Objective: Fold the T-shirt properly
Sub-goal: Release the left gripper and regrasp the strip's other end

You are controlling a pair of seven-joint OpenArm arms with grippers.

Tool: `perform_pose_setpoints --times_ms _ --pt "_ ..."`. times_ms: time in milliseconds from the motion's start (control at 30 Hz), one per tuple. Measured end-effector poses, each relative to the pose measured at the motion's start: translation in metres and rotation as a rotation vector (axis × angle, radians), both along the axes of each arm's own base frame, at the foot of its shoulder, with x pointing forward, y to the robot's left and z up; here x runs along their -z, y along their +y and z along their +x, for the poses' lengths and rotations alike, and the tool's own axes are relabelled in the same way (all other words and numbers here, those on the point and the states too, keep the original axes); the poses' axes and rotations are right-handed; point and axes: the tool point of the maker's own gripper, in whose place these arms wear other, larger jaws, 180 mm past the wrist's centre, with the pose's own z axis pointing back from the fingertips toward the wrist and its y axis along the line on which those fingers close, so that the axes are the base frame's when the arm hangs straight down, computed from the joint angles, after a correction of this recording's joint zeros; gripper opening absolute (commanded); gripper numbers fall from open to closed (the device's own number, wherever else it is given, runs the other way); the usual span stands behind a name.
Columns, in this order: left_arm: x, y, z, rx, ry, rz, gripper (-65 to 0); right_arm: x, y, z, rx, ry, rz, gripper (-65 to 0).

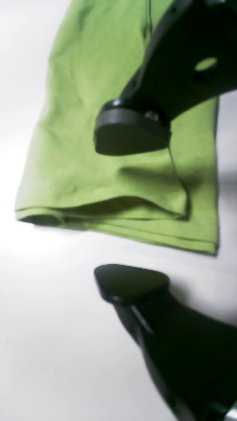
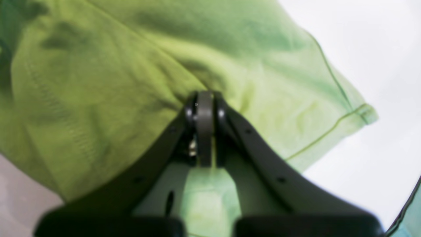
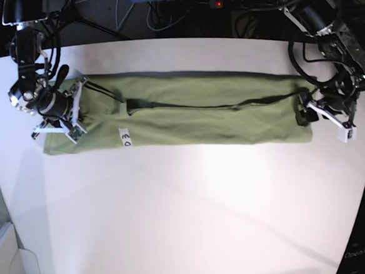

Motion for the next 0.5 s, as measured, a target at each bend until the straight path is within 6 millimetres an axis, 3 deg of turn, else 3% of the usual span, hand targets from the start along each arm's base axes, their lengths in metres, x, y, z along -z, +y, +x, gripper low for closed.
perform_pose_setpoints --times_ms 100,367,433,500 --pt "0.015 -0.003 -0.006 -0.008 0.03 -0.035 -15.9 0.0 0.0 0.0 -0.001 0.0 0.0 -64.9" --pt "0.019 -0.003 0.001 -0.033 -0.019 -0.085 -16.2 0.0 0.001 0.0 -0.001 0.0 0.001 -64.9" --pt "0.019 -0.003 0.001 -0.034 -0.02 -0.088 -20.5 0.0 0.001 0.0 -0.001 0.0 0.001 -64.9" --pt "0.02 -0.003 0.001 -0.033 -0.018 -0.088 -29.8 0.0 0.001 0.0 -0.001 0.0 0.001 -64.9"
